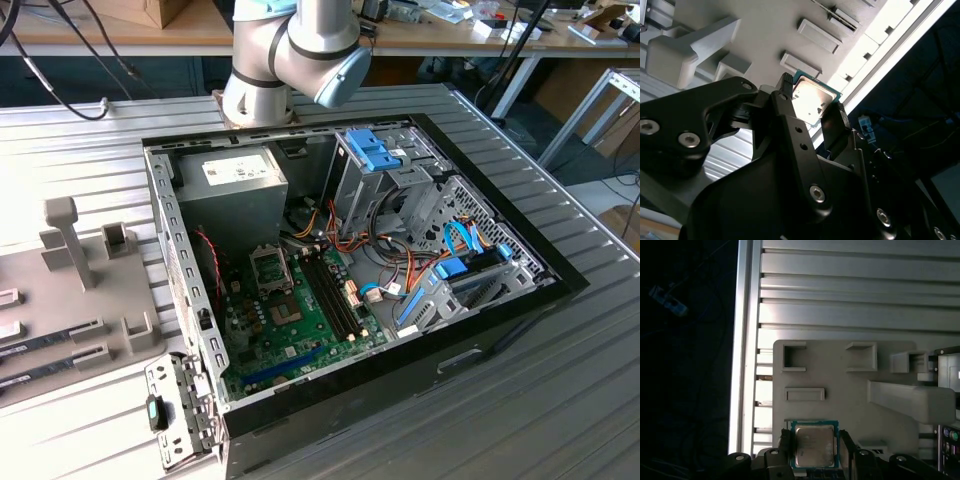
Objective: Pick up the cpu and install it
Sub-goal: 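Pick up the cpu and move it towards the insertion slot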
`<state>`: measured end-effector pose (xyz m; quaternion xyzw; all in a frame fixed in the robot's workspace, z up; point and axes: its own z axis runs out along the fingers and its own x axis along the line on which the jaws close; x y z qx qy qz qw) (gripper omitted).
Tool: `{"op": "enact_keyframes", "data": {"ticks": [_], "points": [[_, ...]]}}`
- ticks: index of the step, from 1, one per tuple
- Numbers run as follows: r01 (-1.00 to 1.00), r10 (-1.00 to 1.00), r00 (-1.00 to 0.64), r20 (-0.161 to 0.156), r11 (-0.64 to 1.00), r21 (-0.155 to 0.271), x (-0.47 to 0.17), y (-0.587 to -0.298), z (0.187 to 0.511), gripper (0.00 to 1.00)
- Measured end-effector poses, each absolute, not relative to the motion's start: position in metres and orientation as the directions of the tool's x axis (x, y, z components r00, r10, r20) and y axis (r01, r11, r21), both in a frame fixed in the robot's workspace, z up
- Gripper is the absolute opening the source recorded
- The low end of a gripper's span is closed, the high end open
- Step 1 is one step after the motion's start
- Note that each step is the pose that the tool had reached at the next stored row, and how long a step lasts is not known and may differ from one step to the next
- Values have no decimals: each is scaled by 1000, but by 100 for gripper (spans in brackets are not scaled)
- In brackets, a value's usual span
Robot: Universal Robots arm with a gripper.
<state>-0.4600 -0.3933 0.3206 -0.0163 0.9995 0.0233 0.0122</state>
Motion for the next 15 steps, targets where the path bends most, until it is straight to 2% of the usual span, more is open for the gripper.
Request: {"op": "enact_keyframes", "data": {"ticks": [15], "points": [[-33, -32, -999, -25, 998, 46, -460, -393, 329, 47]]}}
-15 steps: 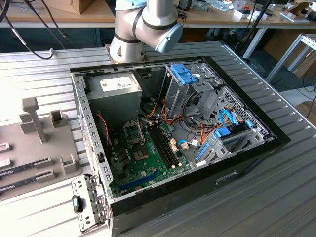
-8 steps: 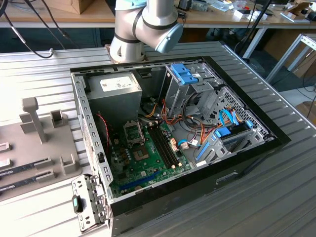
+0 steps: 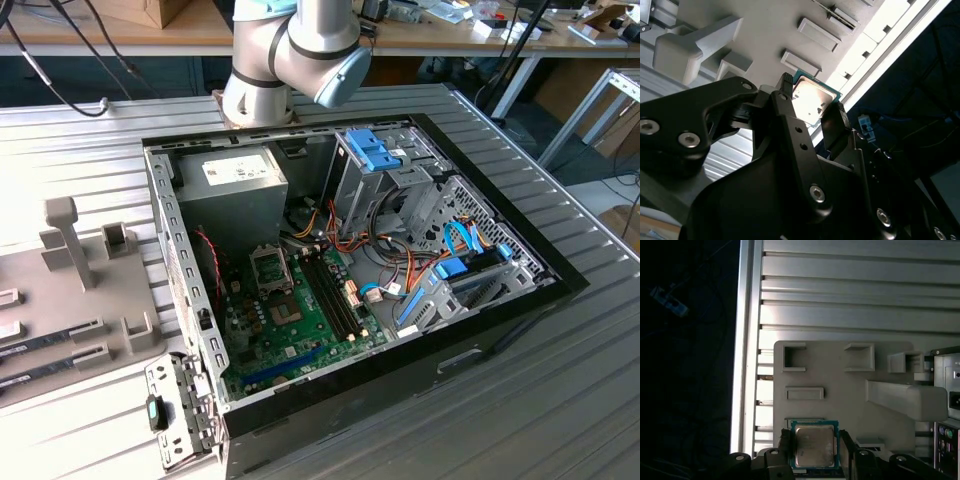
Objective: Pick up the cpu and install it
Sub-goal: 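Pick up the cpu and move it towards the insertion slot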
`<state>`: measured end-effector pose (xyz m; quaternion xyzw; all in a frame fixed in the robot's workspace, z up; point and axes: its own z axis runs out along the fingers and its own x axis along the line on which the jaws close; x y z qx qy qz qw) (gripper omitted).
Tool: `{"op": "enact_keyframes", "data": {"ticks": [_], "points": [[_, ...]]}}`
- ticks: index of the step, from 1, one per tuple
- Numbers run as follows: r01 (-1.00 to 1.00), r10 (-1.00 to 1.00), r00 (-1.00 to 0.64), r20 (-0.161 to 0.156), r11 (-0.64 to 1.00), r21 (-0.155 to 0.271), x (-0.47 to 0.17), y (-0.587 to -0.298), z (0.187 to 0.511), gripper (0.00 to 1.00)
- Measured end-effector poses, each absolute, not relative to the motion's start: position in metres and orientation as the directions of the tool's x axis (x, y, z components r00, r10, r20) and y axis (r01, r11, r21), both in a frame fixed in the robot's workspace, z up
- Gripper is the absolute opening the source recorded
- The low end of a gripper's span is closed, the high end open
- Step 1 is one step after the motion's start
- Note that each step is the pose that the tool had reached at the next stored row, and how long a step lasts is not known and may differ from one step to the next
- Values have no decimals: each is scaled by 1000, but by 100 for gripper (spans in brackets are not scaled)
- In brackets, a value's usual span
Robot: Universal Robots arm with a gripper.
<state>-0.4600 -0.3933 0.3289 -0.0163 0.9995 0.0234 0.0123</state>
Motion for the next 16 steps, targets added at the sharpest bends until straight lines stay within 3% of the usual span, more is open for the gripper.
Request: {"op": "enact_keyframes", "data": {"ticks": [16], "points": [[-33, -32, -999, -25, 998, 46, -460, -393, 337, 47]]}}
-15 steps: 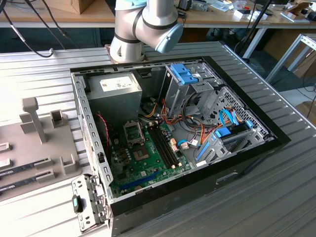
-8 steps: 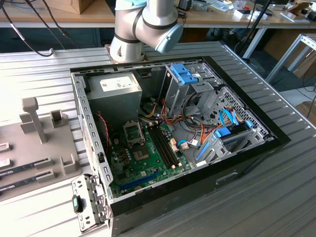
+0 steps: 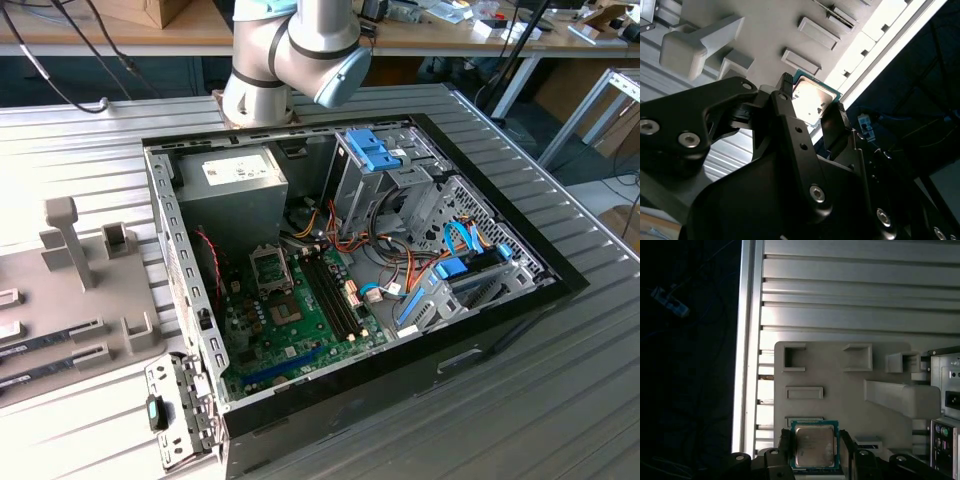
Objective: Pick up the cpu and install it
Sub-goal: 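Pick up the cpu and move it towards the insertion slot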
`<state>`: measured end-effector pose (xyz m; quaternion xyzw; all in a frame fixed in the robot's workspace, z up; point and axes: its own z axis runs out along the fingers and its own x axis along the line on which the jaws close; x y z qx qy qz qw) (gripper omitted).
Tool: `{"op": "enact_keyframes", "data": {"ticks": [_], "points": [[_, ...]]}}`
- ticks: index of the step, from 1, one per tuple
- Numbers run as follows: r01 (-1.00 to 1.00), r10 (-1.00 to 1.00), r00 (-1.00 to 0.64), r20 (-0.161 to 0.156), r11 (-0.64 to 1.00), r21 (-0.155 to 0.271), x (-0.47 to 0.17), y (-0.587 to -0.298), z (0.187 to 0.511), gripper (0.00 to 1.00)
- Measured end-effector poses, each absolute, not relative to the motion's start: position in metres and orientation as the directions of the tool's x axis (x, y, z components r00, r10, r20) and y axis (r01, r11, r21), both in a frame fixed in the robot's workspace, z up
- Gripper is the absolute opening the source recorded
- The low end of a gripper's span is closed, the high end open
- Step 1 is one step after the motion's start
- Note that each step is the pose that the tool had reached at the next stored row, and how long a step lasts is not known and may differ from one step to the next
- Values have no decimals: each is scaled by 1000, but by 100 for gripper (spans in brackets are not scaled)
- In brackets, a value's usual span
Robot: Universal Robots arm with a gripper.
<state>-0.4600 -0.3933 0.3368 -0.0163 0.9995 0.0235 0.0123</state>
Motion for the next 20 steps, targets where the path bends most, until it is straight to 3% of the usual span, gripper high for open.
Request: {"op": "enact_keyframes", "data": {"ticks": [20], "points": [[-33, -32, -999, -25, 998, 47, -460, -393, 344, 47]]}}
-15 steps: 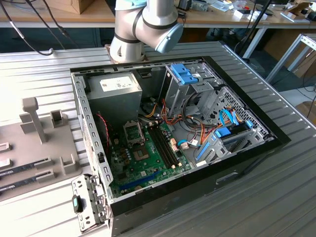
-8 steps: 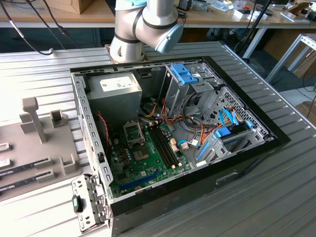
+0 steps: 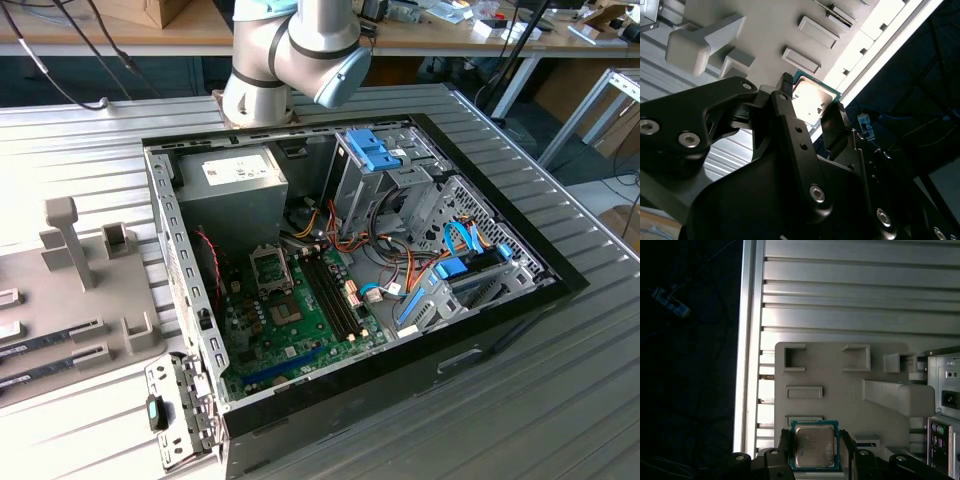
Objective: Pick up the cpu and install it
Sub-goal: 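Pick up the cpu and move it towards the insertion slot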
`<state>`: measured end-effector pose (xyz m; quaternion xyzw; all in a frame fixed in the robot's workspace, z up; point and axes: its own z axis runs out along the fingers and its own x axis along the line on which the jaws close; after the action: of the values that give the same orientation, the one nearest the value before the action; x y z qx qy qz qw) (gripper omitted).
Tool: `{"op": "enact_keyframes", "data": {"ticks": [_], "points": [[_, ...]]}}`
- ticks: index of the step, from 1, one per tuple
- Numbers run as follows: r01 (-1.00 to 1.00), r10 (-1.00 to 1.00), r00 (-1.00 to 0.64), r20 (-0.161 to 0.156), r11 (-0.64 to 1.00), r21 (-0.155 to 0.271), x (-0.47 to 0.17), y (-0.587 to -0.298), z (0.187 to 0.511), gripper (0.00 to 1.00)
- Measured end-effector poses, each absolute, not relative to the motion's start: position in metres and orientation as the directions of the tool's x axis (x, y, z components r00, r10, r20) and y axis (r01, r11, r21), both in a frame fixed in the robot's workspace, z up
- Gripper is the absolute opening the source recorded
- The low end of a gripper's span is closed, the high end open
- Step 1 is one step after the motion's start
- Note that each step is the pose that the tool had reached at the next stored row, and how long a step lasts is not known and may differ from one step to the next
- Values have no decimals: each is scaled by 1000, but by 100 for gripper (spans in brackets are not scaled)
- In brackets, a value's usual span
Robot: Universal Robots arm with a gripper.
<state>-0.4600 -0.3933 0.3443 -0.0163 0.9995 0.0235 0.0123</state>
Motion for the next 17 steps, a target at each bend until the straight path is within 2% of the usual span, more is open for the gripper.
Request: {"op": "enact_keyframes", "data": {"ticks": [17], "points": [[-33, -32, -999, -25, 998, 47, -460, -393, 351, 47]]}}
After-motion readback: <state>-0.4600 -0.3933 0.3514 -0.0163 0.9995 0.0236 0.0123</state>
